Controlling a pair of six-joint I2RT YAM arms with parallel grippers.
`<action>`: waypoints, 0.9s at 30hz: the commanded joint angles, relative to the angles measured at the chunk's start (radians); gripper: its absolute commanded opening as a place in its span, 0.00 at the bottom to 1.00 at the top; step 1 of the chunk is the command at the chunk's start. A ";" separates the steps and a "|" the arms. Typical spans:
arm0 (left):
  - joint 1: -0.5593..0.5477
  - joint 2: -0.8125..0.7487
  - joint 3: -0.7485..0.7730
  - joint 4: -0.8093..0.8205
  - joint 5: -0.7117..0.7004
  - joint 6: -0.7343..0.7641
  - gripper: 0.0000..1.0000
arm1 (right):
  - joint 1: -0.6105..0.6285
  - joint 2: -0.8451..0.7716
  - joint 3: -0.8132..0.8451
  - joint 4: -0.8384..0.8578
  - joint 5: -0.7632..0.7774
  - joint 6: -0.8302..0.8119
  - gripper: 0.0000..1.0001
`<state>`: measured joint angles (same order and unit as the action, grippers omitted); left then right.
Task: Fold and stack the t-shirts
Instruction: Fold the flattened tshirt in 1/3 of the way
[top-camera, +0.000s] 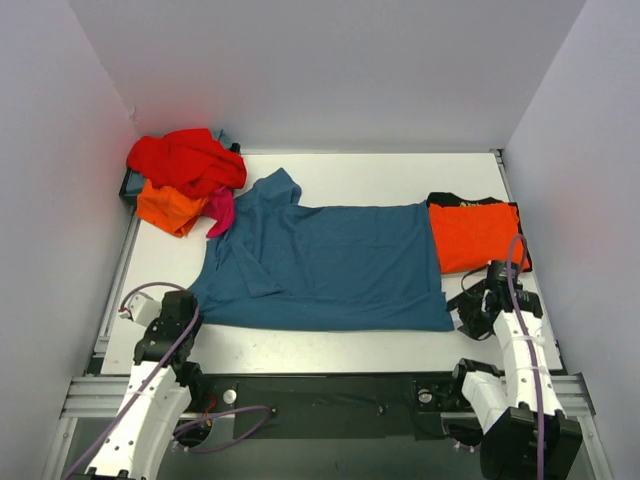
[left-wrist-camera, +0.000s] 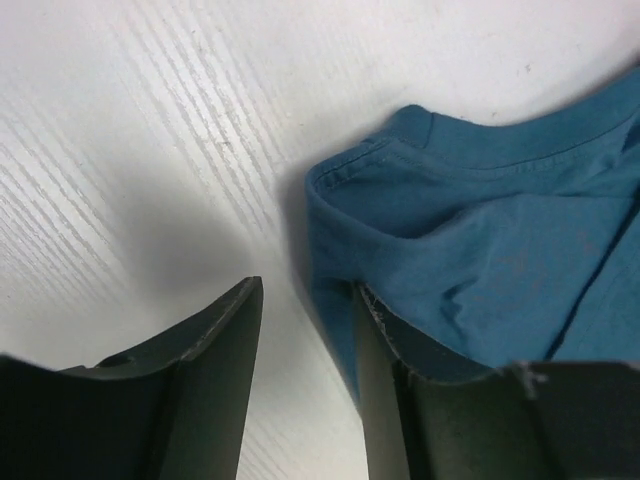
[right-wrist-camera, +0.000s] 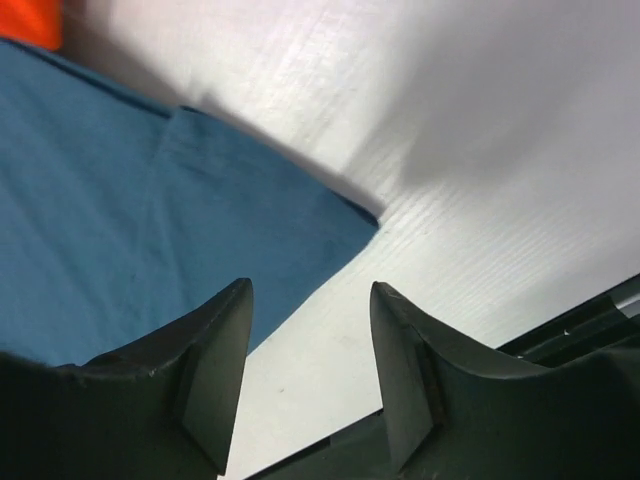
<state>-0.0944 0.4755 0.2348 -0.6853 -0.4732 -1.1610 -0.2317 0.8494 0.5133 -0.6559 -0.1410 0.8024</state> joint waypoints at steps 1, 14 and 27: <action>0.007 0.047 0.174 -0.008 -0.047 0.069 0.53 | 0.105 0.017 0.129 0.010 0.052 -0.080 0.47; 0.013 0.358 0.359 0.306 0.099 0.339 0.62 | 0.877 0.555 0.593 0.322 0.173 -0.202 0.41; 0.041 0.885 0.455 0.587 0.252 0.374 0.57 | 1.229 1.158 1.106 0.351 0.155 -0.380 0.35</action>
<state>-0.0765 1.2591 0.6140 -0.2226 -0.2790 -0.8120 0.9768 1.9533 1.5402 -0.2985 0.0002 0.4839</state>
